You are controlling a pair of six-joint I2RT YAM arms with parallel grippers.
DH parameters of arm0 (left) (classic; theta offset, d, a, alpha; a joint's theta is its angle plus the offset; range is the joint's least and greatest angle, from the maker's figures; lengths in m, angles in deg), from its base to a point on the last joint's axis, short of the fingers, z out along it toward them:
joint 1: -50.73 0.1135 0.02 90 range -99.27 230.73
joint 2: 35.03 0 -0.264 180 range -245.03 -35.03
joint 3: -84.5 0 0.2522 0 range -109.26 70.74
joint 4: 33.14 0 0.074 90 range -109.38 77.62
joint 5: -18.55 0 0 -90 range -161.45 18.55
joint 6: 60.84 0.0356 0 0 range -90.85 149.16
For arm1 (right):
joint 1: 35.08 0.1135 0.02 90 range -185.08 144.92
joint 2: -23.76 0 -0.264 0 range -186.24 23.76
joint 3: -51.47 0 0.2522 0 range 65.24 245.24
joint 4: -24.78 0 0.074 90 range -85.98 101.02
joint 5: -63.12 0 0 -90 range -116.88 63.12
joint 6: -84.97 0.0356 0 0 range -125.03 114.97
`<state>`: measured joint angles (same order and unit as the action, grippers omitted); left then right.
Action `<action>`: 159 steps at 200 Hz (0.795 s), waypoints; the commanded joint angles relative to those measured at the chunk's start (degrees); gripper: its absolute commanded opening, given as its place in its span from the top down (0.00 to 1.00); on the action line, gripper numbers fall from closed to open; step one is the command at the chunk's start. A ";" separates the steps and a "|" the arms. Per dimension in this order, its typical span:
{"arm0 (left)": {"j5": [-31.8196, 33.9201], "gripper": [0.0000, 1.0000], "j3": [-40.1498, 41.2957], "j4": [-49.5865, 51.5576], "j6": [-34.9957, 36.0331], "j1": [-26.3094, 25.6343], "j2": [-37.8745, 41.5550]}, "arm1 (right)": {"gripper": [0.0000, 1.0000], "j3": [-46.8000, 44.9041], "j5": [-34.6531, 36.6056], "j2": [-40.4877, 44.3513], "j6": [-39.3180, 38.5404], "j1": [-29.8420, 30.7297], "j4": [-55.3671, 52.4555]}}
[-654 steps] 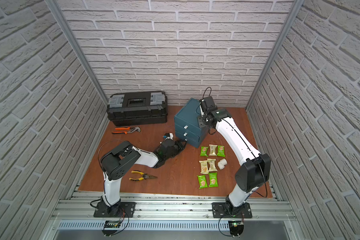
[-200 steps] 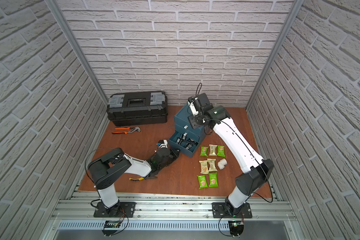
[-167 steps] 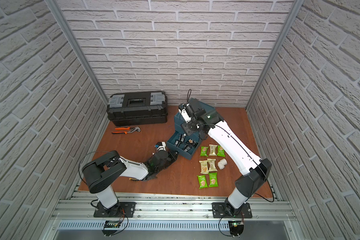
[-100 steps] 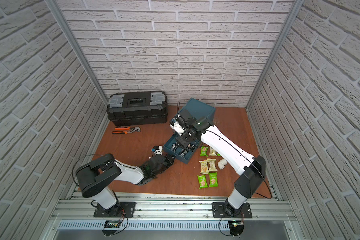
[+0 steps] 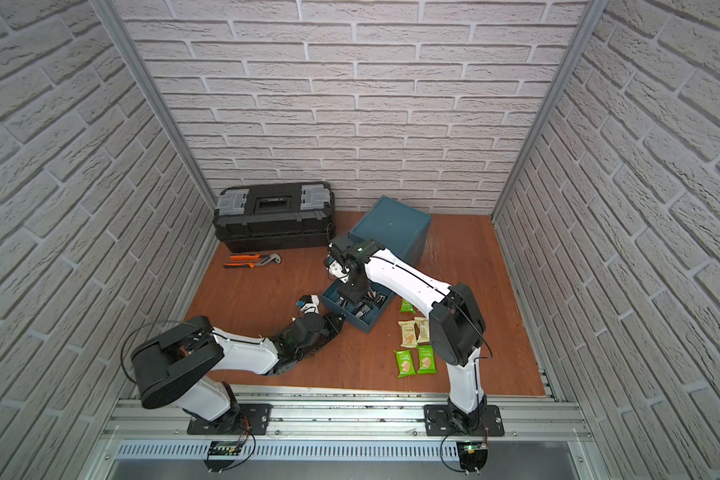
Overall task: Take the cookies out of the drawer
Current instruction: Pick up the cookie from the drawer.
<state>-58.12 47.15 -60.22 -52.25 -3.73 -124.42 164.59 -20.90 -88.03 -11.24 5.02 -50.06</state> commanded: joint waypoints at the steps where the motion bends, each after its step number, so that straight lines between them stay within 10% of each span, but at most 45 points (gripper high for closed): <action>1: 1.27 1.00 0.66 -0.20 -0.80 -0.39 0.80 | 0.36 -1.12 4.28 0.35 2.78 -0.09 1.31; 159: 0.98 1.00 1.27 -0.35 -2.72 -0.12 -0.38 | 0.38 -4.17 10.28 -8.41 -0.10 -4.06 2.02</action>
<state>-57.58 48.09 -59.37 -55.07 -3.73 -124.46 160.11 -12.20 -95.46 -10.44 1.15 -48.29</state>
